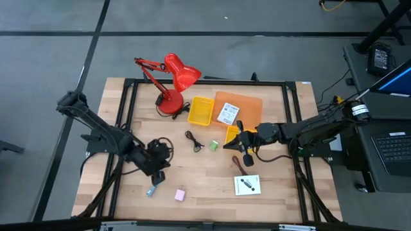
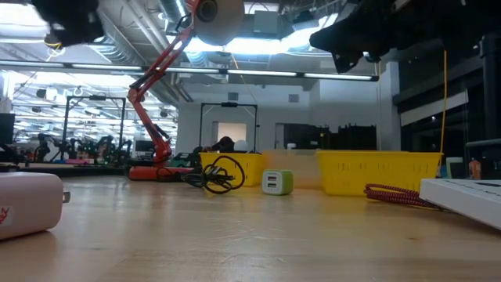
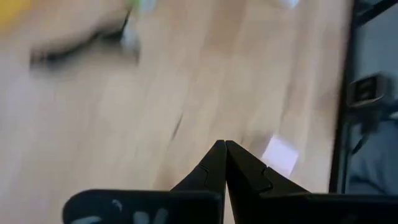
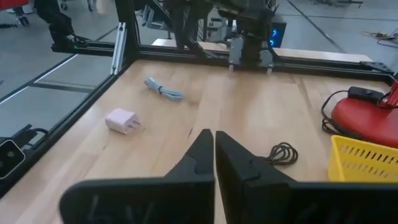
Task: Pick and place items into bin
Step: Put the blue cable into the left yellow basket
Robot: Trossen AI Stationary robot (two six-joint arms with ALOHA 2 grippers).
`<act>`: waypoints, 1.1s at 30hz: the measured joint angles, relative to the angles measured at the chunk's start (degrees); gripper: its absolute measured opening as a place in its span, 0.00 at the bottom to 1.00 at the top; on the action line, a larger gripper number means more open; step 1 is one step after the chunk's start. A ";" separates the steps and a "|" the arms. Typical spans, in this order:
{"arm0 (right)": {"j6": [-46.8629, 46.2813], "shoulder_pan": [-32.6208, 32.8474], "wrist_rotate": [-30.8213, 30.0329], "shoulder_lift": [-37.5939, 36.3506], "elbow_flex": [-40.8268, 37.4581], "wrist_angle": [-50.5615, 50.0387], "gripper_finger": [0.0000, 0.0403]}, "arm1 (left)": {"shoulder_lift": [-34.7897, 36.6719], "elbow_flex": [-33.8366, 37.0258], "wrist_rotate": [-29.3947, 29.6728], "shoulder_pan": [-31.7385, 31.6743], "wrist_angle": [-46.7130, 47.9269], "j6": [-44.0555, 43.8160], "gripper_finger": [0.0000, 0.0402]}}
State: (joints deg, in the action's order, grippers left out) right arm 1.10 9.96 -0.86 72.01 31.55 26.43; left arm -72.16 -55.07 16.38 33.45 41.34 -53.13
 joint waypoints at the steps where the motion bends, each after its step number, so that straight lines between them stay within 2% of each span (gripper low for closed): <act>1: 0.39 -0.02 0.00 0.00 0.00 -0.09 0.00 | -1.49 -1.49 -1.57 0.00 2.93 -3.13 0.00; 4: 1.04 -0.02 0.00 0.00 0.00 -0.49 0.00 | -5.62 -4.70 -7.94 0.00 7.16 -9.89 0.00; 8: 1.27 -0.02 0.00 0.00 0.00 -0.50 0.00 | -9.89 -5.97 -14.81 0.04 8.12 -10.67 0.00; 12: 2.69 -0.02 0.00 0.00 0.00 -0.58 0.00 | -12.99 -5.97 -15.00 0.00 8.23 -12.01 0.00; 17: 2.56 -0.02 0.00 0.00 0.00 -2.21 0.00 | -15.80 -5.97 -15.08 0.38 8.24 -21.61 0.00; 28: 2.43 -0.02 0.00 0.03 0.00 -4.90 0.00 | -18.98 -5.97 -18.95 5.95 8.90 -37.48 0.00; 33: 2.43 -0.02 0.00 0.04 0.00 -4.95 0.00 | -18.98 -5.97 -17.52 8.88 8.98 -41.98 0.05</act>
State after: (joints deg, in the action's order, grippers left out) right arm 3.53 9.93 -0.86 72.05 31.55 21.47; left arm -91.13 -61.04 -1.14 42.34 50.32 -95.12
